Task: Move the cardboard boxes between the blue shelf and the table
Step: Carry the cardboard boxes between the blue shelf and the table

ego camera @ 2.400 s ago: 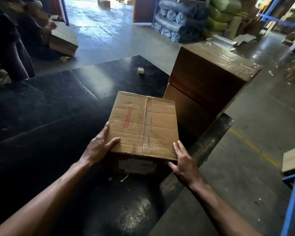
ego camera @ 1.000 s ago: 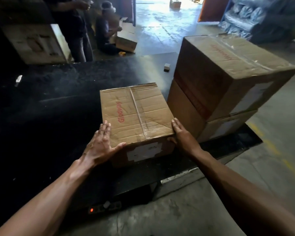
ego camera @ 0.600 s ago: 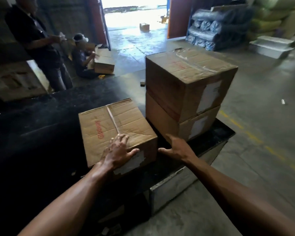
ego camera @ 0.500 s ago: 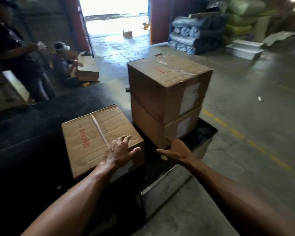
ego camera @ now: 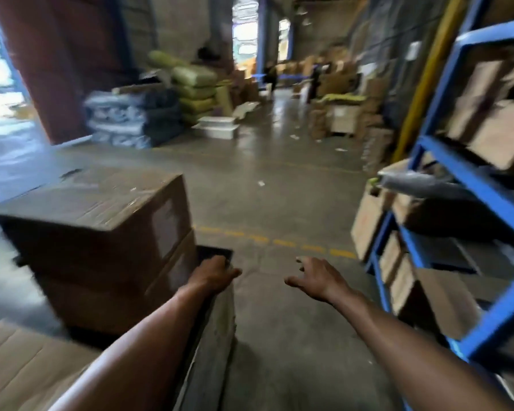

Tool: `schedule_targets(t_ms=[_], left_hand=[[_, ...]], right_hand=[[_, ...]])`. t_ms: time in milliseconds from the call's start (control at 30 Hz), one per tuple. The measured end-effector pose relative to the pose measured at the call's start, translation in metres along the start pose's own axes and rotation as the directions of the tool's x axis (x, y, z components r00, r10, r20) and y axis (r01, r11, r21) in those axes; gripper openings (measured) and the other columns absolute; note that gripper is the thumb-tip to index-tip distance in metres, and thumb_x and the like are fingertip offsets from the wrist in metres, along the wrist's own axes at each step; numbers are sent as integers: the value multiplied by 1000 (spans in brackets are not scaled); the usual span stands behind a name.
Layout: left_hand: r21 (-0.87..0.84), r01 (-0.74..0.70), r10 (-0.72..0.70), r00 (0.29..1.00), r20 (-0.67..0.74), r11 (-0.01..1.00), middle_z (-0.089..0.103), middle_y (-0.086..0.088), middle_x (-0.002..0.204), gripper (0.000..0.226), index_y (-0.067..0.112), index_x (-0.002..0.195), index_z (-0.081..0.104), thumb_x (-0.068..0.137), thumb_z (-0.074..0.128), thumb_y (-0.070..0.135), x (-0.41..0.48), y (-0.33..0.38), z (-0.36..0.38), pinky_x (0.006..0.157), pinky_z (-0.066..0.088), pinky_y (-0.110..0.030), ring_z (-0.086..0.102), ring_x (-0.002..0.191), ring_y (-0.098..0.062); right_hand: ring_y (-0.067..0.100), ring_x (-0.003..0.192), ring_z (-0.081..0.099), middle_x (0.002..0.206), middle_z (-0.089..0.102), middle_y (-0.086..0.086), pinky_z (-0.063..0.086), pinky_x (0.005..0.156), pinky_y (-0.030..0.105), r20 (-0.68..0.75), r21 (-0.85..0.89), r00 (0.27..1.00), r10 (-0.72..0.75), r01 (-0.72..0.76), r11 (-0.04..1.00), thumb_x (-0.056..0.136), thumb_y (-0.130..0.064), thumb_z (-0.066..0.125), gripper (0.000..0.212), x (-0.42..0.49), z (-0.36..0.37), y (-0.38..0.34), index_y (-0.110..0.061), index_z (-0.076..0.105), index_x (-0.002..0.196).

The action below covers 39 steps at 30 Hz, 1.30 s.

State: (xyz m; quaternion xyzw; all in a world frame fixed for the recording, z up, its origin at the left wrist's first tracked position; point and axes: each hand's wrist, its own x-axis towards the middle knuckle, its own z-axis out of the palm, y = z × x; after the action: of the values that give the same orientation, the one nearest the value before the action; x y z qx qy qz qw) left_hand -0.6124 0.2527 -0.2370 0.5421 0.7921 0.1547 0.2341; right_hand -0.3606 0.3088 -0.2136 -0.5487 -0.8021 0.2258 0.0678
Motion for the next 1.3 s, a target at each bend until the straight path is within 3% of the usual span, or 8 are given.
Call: schedule_targets(t_ms=[100,267,467,600,700,767,900,1300], left_hand=[[-64,-174,180,979,100,983,66,-10,125,56,12,127,61,89,62,54,19,67,20,90,48,-33,62,110,-26],[-188,-462,492,853,173,867,69,-17,112,46,3,119,65,88,70,37,22,190,66,80,45,-28,64,100,-26],[-226,-744,776,580,246,628,71,-18,80,37,4,89,72,84,72,41,-38,341,111,72,48,-38,69,84,-34],[-280,-877,911,322,260,390,74,-8,93,28,13,96,73,87,71,39,-116,429,132,81,50,-35,69,90,-24],[-282,-920,943,196,269,272,73,-9,101,24,14,103,74,91,67,34,-175,487,151,82,47,-35,67,100,-27],[-294,-938,952,97,289,185,73,-10,100,25,14,101,74,93,64,35,-212,522,165,80,46,-35,67,99,-27],[-431,-901,969,-59,238,51,72,2,107,31,15,111,72,90,67,39,-293,580,193,83,46,-29,67,104,-20],[-652,-741,943,-311,120,-162,72,-6,112,39,19,126,59,91,65,34,-488,722,254,83,52,-34,69,99,-25]], right_hand=[[24,127,54,139,58,6,46,98,33,-139,-45,973,186,-194,980,83,-57,65,75,-45,-41,53,-18,45,144],[28,109,64,114,69,8,49,81,34,-388,-61,807,445,-504,862,81,-52,64,50,-165,-110,127,-16,61,115],[28,109,65,116,68,6,53,89,38,-567,88,506,650,-748,658,79,-55,64,57,-335,-174,171,-20,59,124],[22,80,65,85,65,1,55,74,33,-584,213,291,758,-846,488,73,-59,58,39,-443,-195,197,-21,54,80],[12,74,61,89,67,-4,48,66,23,-616,266,150,774,-884,383,84,-42,66,19,-520,-203,203,-24,64,89],[20,90,66,106,69,0,52,72,30,-640,291,14,768,-921,259,81,-47,64,37,-564,-208,203,-25,62,111],[22,98,67,109,70,-2,55,79,33,-627,374,-164,761,-921,109,76,-51,64,43,-643,-217,222,-23,64,109],[31,126,53,136,57,11,42,100,36,-662,571,-454,596,-821,9,87,-30,70,57,-769,-257,255,-13,50,137]])
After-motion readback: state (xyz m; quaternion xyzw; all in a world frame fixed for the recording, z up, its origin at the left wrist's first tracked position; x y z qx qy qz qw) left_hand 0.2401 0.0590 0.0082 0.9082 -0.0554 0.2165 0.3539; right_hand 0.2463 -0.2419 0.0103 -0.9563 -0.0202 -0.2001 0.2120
